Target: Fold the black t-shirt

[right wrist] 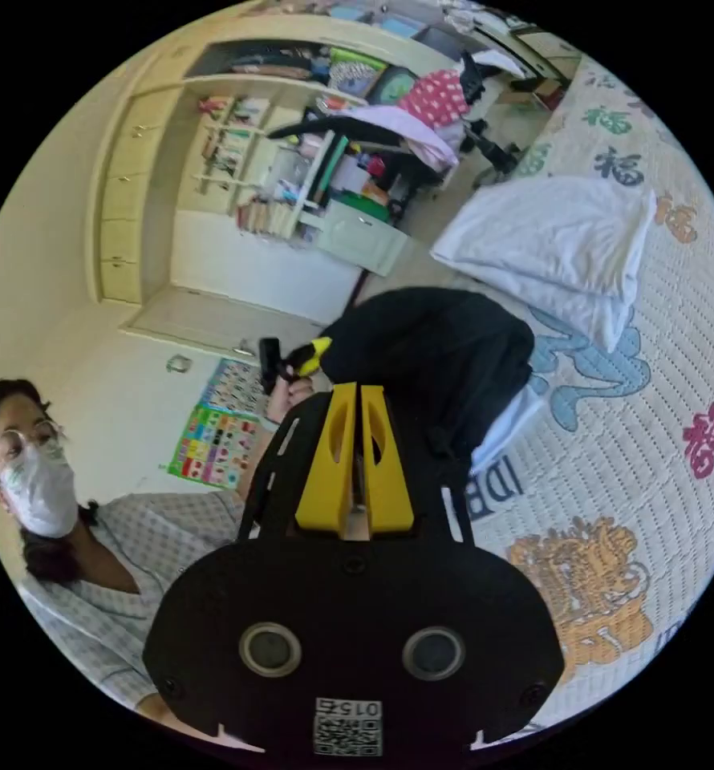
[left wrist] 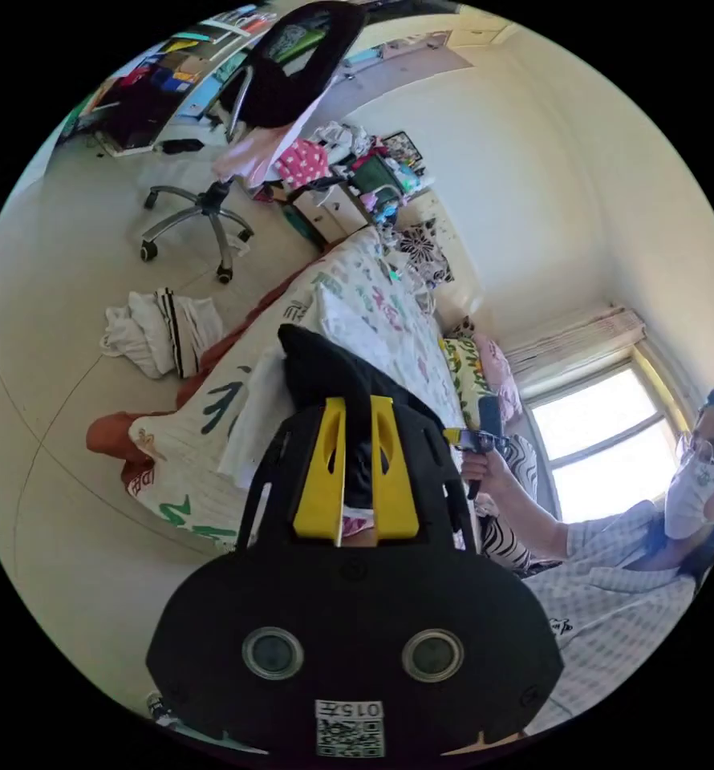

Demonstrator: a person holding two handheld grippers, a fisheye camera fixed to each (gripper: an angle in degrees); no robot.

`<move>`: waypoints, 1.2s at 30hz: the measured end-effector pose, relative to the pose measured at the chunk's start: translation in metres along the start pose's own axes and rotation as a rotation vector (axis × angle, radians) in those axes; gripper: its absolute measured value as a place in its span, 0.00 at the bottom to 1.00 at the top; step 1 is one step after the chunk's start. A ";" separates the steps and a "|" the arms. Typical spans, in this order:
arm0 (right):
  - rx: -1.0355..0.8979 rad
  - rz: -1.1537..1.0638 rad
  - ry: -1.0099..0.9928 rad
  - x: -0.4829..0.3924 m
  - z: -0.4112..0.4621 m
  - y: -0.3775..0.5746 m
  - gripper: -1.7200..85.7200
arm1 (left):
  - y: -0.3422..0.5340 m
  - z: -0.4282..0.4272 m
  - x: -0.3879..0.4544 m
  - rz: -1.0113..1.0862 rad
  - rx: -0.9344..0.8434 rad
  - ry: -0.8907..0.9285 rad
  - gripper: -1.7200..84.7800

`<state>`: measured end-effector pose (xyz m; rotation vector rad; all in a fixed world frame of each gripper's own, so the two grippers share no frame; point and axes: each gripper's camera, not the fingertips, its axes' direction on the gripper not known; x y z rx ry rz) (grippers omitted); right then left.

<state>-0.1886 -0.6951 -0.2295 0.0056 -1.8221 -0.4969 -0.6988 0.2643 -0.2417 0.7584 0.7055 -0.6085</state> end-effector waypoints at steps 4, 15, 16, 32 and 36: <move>0.177 -0.143 -0.127 -0.087 -0.082 0.032 0.02 | 0.028 -0.009 0.057 0.131 0.028 0.156 0.06; 0.601 -0.571 -0.161 -0.354 -0.298 0.228 0.02 | 0.116 0.081 0.220 0.475 -0.158 0.447 0.11; 0.631 -0.590 -0.114 -0.377 -0.313 0.248 0.01 | 0.136 0.106 0.229 0.495 -0.207 0.436 0.12; 0.782 -0.464 0.188 -0.519 -0.429 0.374 0.01 | 0.430 0.380 0.284 0.591 -0.642 0.189 0.22; 0.766 -0.465 0.295 -0.578 -0.447 0.387 0.02 | 0.441 0.390 0.305 0.657 -0.623 0.312 0.03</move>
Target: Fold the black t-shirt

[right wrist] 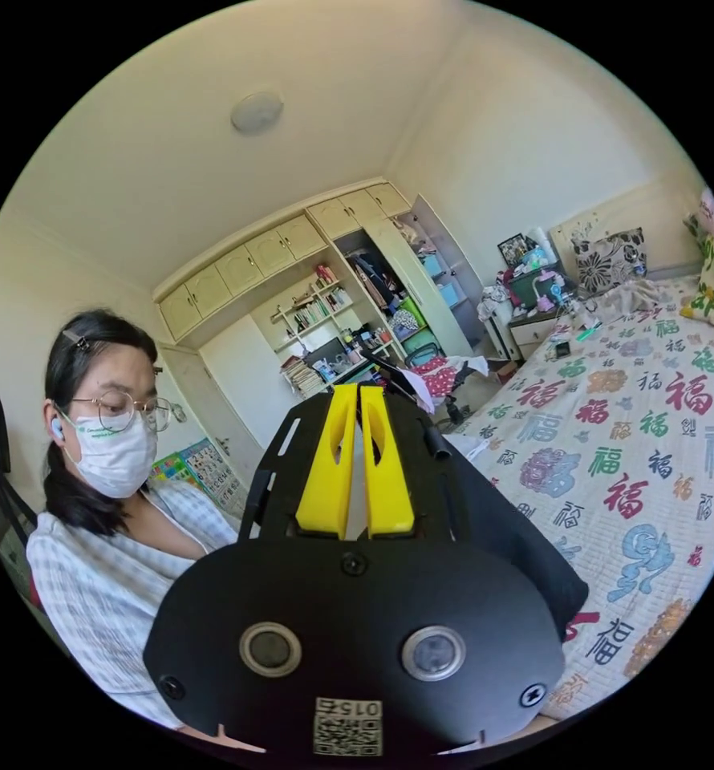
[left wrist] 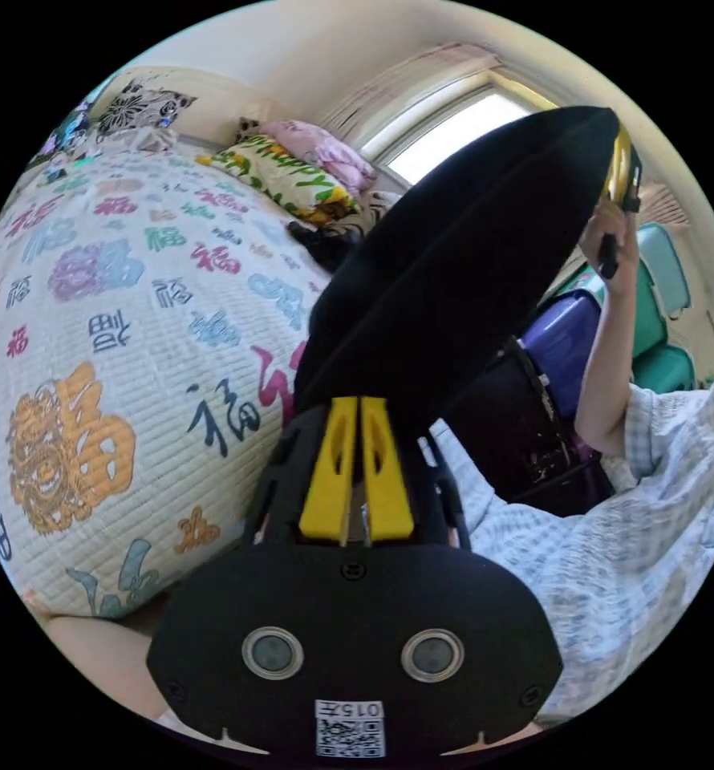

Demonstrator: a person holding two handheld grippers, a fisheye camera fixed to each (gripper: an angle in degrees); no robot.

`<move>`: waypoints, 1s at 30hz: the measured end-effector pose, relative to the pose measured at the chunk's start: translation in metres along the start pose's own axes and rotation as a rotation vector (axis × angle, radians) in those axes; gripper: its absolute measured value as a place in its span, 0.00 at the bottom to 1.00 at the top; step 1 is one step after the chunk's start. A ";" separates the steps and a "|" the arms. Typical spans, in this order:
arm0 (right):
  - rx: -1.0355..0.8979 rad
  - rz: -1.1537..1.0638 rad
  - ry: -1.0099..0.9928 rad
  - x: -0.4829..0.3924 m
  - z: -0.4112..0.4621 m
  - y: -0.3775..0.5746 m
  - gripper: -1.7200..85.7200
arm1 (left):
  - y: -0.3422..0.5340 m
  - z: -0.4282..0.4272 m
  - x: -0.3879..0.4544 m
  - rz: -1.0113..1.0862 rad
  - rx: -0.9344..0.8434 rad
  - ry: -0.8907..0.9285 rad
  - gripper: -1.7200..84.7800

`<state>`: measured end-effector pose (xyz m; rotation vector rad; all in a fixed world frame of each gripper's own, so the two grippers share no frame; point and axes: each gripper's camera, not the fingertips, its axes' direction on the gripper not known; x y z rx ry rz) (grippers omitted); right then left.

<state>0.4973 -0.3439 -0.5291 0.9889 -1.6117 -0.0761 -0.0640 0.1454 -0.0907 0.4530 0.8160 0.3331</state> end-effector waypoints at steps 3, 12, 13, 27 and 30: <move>0.006 -0.016 0.034 -0.030 -0.024 -0.014 0.02 | -0.001 -0.011 0.006 0.049 0.024 -0.013 0.01; 0.126 -0.054 0.081 -0.114 -0.092 -0.031 0.02 | 0.008 -0.046 0.061 0.313 0.068 -0.218 0.18; 0.125 -0.069 0.061 -0.121 -0.091 -0.036 0.02 | 0.017 -0.012 0.065 0.327 0.022 -0.224 0.21; 0.196 -0.170 0.221 -0.204 -0.119 -0.060 0.02 | 0.029 0.090 0.050 0.359 -0.040 -0.309 0.03; 0.230 -0.148 0.467 -0.194 -0.129 -0.056 0.02 | -0.005 0.067 0.036 0.356 0.019 -0.415 0.02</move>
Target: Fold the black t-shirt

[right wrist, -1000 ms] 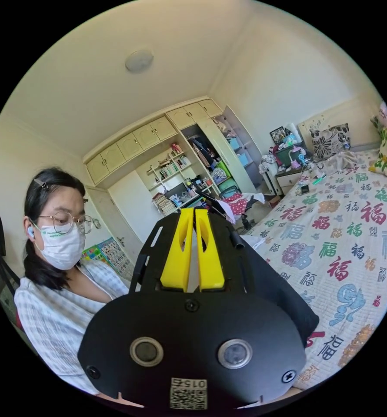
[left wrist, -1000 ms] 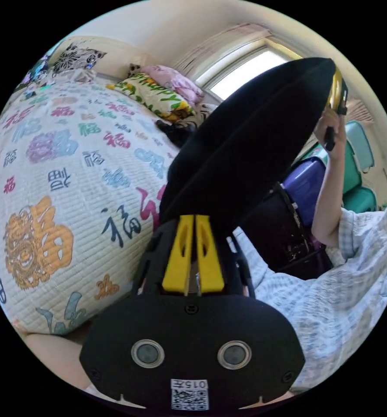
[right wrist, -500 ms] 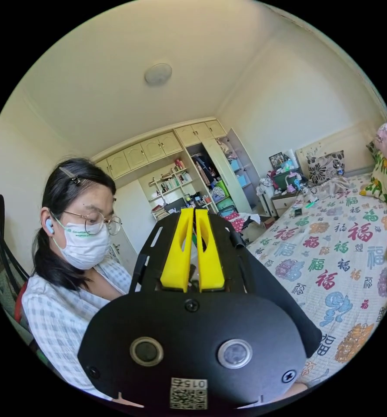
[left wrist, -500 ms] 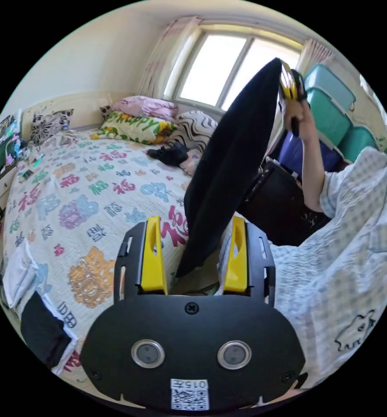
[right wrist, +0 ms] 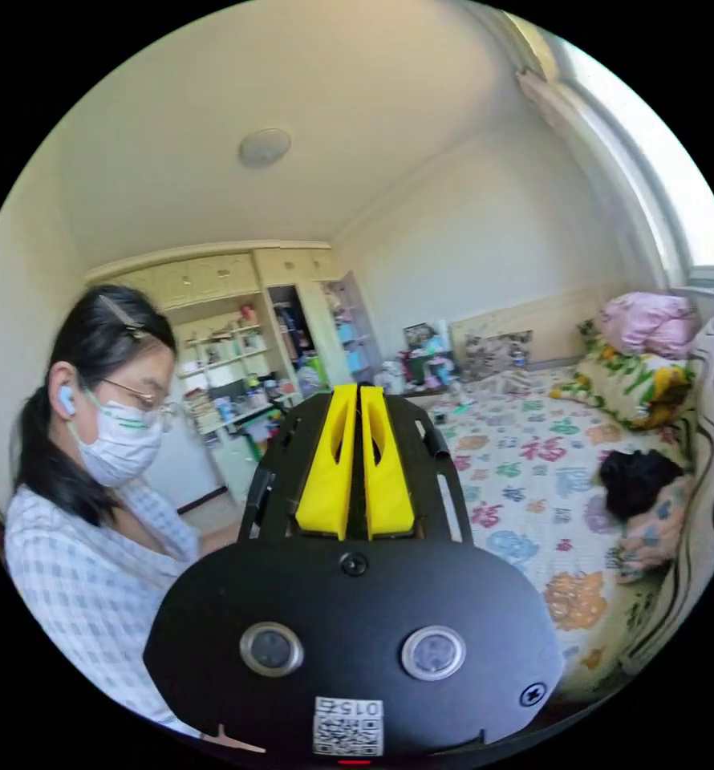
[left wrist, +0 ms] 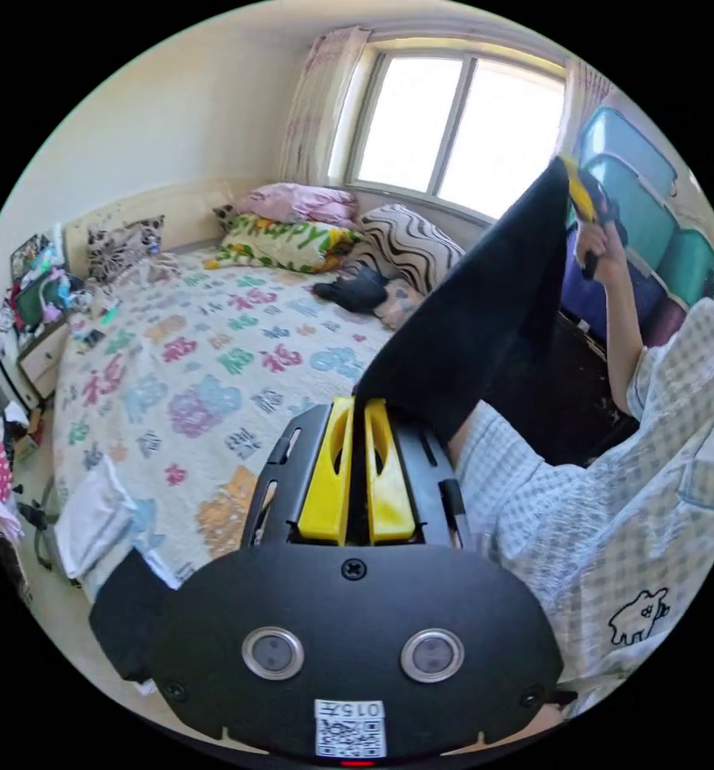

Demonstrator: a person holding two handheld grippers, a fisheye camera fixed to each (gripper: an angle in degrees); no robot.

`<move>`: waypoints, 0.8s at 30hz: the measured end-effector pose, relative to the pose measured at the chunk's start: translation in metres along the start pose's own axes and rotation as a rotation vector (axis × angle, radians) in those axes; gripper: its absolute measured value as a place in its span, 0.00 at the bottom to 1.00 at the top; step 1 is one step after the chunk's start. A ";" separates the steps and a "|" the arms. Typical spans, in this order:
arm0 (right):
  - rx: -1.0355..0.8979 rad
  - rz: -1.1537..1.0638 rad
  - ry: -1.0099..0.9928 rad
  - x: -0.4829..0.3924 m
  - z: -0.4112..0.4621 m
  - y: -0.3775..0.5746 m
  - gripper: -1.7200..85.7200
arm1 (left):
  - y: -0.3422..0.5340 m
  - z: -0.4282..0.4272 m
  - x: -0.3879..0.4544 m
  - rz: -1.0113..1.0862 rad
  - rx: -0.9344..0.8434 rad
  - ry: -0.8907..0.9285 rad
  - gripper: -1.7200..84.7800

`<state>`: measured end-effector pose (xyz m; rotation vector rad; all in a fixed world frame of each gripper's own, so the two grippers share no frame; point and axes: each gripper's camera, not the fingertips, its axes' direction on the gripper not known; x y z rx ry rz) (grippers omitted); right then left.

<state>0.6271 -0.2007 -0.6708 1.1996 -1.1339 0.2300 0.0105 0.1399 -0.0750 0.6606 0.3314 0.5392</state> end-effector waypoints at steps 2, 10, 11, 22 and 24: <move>-0.048 0.040 0.136 0.027 0.020 0.003 0.02 | -0.027 0.024 -0.031 -0.015 -0.020 -0.061 0.03; -0.448 0.342 0.155 0.168 0.172 0.118 0.04 | -0.001 0.142 -0.051 -0.026 -0.190 -0.145 0.09; -0.485 0.310 0.134 0.160 0.180 0.129 0.04 | 0.021 0.149 -0.040 0.011 -0.215 -0.138 0.10; -1.209 -0.377 -0.064 -0.018 0.358 0.331 0.14 | 0.135 0.248 0.012 0.143 -0.652 -0.140 0.13; -1.261 -0.479 0.000 -0.034 0.379 0.351 0.15 | 0.137 0.255 0.016 0.123 -0.633 -0.096 0.13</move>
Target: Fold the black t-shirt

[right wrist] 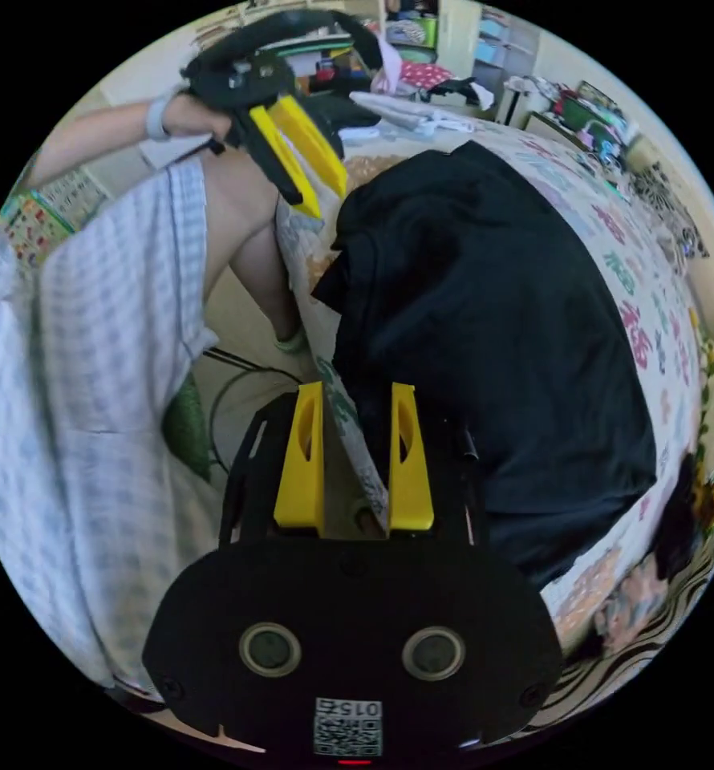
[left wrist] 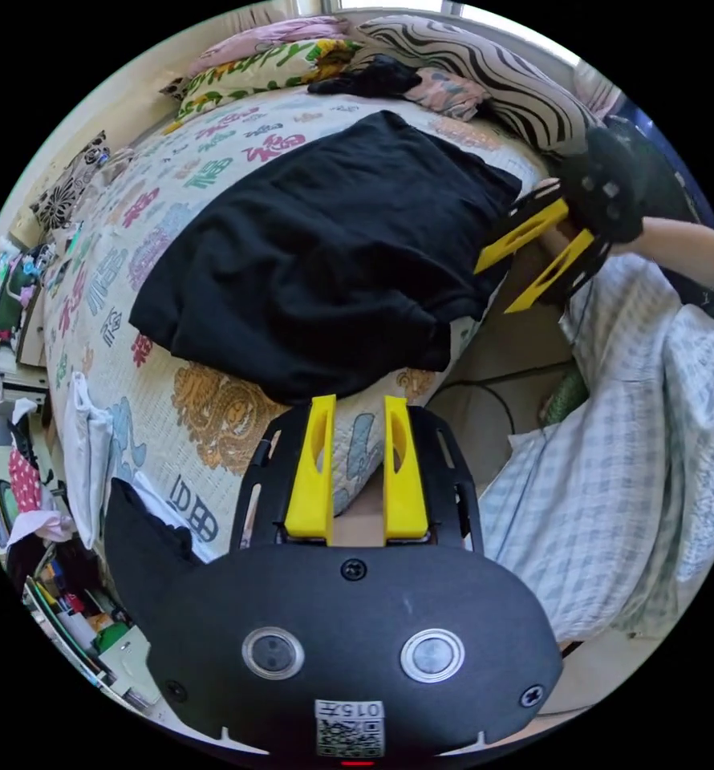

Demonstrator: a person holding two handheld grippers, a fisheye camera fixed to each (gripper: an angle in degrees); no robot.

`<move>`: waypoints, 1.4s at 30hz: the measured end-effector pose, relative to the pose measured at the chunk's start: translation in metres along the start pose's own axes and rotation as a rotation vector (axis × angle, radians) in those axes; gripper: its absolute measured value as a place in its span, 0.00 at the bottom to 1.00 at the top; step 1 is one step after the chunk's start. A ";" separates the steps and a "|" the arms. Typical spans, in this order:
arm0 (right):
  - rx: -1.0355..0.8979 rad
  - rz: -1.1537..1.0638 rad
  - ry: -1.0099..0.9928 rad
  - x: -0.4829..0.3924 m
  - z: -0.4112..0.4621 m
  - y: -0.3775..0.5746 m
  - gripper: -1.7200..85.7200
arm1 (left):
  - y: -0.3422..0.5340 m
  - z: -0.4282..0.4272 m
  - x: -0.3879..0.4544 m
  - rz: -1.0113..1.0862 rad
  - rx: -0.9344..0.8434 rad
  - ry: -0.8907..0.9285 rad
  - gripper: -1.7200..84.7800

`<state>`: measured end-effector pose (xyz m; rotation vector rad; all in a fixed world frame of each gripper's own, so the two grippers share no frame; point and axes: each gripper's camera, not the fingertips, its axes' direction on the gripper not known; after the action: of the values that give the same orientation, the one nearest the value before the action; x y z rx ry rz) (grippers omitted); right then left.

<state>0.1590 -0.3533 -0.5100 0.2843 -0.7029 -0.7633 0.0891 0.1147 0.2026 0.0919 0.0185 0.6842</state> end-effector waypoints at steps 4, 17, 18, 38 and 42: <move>-0.049 -0.104 0.199 -0.025 0.028 -0.017 0.11 | -0.014 0.020 0.026 0.085 -0.019 -0.063 0.14; 0.305 0.361 -0.192 0.040 -0.089 0.035 0.03 | 0.017 -0.003 0.093 0.135 0.214 -0.133 0.14; 0.332 0.380 -0.209 0.045 -0.098 0.038 0.03 | 0.017 -0.004 0.100 0.139 0.228 -0.144 0.14; 0.362 0.421 -0.008 0.014 -0.180 0.037 0.02 | 0.090 -0.210 0.168 -0.235 0.664 -0.471 0.02; 0.471 0.357 0.190 -0.016 -0.263 0.027 0.02 | 0.103 -0.312 0.187 -0.199 0.817 -0.494 0.02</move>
<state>0.3423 -0.3263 -0.6990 0.6319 -0.7220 -0.2190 0.1546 0.3373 -0.0962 1.0278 -0.1671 0.4051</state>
